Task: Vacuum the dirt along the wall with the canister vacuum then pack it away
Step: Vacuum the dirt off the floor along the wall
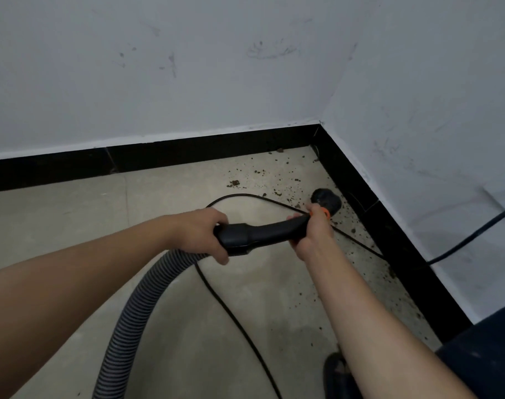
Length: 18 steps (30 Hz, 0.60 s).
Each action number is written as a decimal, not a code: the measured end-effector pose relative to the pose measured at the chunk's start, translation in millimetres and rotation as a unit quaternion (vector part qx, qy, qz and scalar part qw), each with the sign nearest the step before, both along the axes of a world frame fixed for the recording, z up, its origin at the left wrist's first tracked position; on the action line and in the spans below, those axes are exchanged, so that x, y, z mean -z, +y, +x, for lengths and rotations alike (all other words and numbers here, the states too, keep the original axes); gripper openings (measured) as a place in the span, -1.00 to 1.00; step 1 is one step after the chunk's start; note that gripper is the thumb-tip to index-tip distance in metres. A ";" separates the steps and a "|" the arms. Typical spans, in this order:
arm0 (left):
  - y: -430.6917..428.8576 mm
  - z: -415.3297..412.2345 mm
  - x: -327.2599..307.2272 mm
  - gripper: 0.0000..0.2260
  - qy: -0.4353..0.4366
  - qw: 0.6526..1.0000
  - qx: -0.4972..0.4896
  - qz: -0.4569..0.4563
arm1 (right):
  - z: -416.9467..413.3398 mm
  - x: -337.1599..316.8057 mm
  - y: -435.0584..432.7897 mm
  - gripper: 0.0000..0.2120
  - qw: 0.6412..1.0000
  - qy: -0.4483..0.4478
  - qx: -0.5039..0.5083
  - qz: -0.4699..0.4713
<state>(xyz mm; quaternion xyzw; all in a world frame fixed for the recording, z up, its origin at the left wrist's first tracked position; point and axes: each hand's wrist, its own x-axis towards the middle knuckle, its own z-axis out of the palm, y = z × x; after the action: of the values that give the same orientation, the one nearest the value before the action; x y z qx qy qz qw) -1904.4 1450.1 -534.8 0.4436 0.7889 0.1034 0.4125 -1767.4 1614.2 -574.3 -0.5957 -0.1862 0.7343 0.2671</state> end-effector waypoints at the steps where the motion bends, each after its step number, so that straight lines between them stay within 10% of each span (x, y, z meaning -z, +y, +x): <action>1: 6.0 4.1 -0.7 -0.58 -0.004 1.000 0.006 -0.002 | 2.5 2.5 4.4 -0.73 1.000 -0.007 0.004 -0.002; 18: -84.2 -7.7 13.2 -0.68 -0.054 0.991 -0.073 -0.102 | -47.2 19.5 -65.0 -0.70 0.989 -0.016 -0.146 -0.007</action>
<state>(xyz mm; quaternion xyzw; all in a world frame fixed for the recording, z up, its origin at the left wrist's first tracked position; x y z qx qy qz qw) -1912.1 1365.8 -548.1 0.3342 0.8024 0.0761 0.4885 -1814.6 1549.2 -593.8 -0.5751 -0.2708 0.7573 0.1498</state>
